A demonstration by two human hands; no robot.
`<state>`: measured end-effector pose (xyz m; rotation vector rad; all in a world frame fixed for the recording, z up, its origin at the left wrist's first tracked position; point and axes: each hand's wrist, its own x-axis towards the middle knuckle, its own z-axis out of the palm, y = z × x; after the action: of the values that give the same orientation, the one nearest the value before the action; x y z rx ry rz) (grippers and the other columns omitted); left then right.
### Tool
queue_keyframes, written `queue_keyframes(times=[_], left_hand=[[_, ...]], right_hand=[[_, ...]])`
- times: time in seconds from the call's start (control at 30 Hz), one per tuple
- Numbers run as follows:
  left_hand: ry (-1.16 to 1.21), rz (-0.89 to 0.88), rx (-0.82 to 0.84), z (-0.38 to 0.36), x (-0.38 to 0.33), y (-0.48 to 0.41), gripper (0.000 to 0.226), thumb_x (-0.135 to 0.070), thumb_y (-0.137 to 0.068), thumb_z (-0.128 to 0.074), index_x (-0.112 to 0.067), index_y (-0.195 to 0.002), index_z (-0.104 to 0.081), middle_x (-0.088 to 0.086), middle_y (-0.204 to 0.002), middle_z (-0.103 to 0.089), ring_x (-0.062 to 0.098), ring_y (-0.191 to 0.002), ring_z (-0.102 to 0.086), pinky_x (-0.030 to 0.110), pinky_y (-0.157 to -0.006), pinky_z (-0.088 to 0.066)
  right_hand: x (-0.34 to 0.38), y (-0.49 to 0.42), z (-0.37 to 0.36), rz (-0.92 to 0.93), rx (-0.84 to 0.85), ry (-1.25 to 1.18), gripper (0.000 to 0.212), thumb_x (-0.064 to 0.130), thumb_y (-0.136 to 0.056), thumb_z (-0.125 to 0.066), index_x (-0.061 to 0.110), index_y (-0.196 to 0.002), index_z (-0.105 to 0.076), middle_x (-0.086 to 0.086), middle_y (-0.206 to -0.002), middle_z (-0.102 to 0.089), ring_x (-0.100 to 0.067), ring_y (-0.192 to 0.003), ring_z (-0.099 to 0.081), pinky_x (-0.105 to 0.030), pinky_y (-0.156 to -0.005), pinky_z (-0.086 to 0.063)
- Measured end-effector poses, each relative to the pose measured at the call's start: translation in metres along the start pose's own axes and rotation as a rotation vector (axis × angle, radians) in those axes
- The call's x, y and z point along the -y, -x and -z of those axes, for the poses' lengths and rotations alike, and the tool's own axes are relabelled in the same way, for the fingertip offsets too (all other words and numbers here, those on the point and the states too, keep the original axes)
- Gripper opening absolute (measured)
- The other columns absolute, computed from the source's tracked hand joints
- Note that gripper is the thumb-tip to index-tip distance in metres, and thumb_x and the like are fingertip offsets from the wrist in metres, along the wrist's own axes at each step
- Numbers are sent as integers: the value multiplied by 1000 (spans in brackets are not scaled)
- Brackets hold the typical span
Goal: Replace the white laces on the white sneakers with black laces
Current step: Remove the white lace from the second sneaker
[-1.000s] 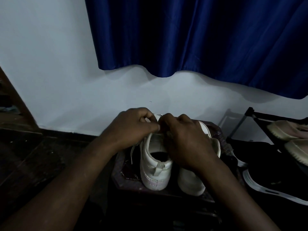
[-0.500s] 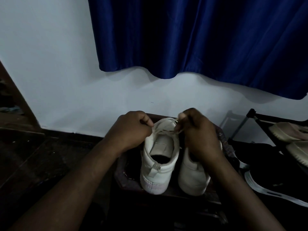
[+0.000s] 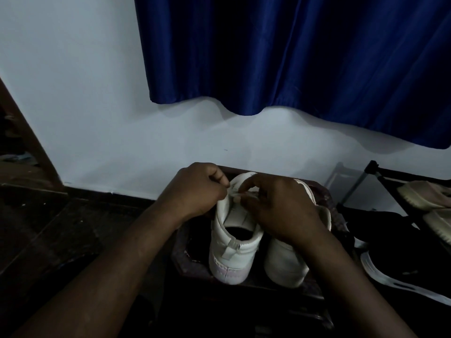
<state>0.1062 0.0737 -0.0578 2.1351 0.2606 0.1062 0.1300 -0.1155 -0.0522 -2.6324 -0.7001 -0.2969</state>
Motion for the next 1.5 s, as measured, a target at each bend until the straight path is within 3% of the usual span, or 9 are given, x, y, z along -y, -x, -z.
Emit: queue_keyframes(times=[0.23,0.37,0.47,0.67,0.83,1.07,1.2,1.3,1.5], left_hand=[[21,-2,3,1,0,0,18,-14,-78,-71,-31,-82,-75,-13,-67,-68,4,-59,-61,19,-50,-45],[17,-14,3,0,0,0,16,-15,-77,-71,-30,-81,-76,-16,-61,-67,0,-52,-58,19,-52,-44],[24,-13,9,0,0,-1,15,-14,-78,-71,-29,-80,-76,-14,-61,-68,1,-50,-59,19,-50,-44],[33,-4,14,1,-1,-1,16,-12,-79,-72,-28,-80,-75,-11,-63,-70,3,-50,-63,20,-47,-46],[48,-20,16,0,0,0,16,-11,-79,-72,-26,-80,-75,-14,-58,-66,-2,-45,-57,16,-43,-43],[40,-9,11,0,-1,0,14,-14,-77,-72,-28,-78,-75,-11,-65,-71,9,-59,-67,24,-51,-50],[40,-4,14,1,-2,0,14,-15,-76,-72,-28,-77,-75,-9,-68,-72,13,-64,-70,29,-55,-55],[47,0,16,1,-3,1,13,-16,-76,-71,-28,-77,-76,-7,-70,-74,17,-71,-73,35,-62,-63],[41,-2,21,2,-3,2,13,-18,-76,-71,-30,-78,-77,-6,-73,-74,19,-71,-73,36,-62,-64]], right_hand=[[-12,-5,-13,101,-108,-137,10,38,-89,-71,32,-91,-78,9,-89,-58,-24,-94,-60,-42,-78,-52],[-11,-5,2,-90,-405,-1117,18,15,-102,-57,23,-87,-63,-1,-105,-76,-19,-98,-71,-30,-80,-54],[-5,-2,18,-142,-351,-1565,26,12,-110,-38,14,-90,-54,-7,-91,-77,-24,-84,-72,-29,-76,-54],[-6,-1,-4,72,-229,-331,8,29,-96,-71,25,-89,-74,6,-78,-67,-14,-73,-65,-33,-66,-49],[8,-2,-4,33,22,240,35,47,-94,-47,33,-108,-76,3,-101,-55,-26,-103,-61,-37,-76,-37],[8,-3,-5,58,-42,178,17,34,-93,-61,30,-100,-75,4,-99,-60,-24,-97,-64,-35,-75,-42],[-3,-3,2,-182,-431,-833,28,15,-99,-59,26,-78,-73,8,-80,-70,-8,-73,-63,-30,-73,-48],[-5,-4,15,-161,-479,-1365,46,9,-105,-51,30,-73,-75,12,-82,-70,-8,-80,-62,-34,-89,-50],[6,-3,8,36,-310,-1143,19,31,-95,-64,31,-83,-78,2,-129,-64,-18,-121,-62,-39,-98,-52]])
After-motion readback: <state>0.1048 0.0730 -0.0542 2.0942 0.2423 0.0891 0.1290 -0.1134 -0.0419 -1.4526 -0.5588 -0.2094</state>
